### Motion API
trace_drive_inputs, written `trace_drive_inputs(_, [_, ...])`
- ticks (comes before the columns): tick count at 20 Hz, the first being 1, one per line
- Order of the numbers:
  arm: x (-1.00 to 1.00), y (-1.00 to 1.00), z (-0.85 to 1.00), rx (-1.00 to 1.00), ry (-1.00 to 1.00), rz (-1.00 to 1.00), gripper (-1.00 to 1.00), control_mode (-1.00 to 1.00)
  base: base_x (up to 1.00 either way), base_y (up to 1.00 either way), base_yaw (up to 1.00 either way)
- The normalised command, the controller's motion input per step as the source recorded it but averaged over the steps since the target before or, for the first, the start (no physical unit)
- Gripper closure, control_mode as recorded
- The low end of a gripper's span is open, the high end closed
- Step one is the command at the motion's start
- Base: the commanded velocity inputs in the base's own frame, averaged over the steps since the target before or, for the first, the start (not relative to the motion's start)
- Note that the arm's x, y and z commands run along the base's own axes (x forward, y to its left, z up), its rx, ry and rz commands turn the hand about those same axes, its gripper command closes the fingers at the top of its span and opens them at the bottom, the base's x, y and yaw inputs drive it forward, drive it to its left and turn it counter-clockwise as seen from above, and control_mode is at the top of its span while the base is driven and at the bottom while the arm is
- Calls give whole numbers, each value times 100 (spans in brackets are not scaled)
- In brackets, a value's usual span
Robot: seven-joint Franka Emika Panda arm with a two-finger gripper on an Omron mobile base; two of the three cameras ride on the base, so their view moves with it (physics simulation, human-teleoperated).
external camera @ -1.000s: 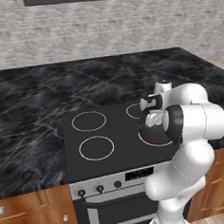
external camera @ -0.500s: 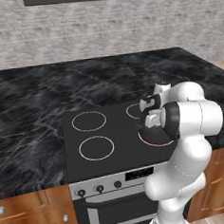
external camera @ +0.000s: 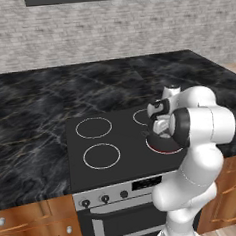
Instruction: Put the garlic and lime in the pot. Retrieve the spatula and lightly stir the vegetables in the pot.
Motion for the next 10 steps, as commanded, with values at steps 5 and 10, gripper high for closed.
trace_drive_inputs(5, [-8,-16,41,0,0,-1,-100,-100,0,0,0])
trace_drive_inputs(10, [-83,-2,44,0,-1,0,-100,-100,0,0,0])
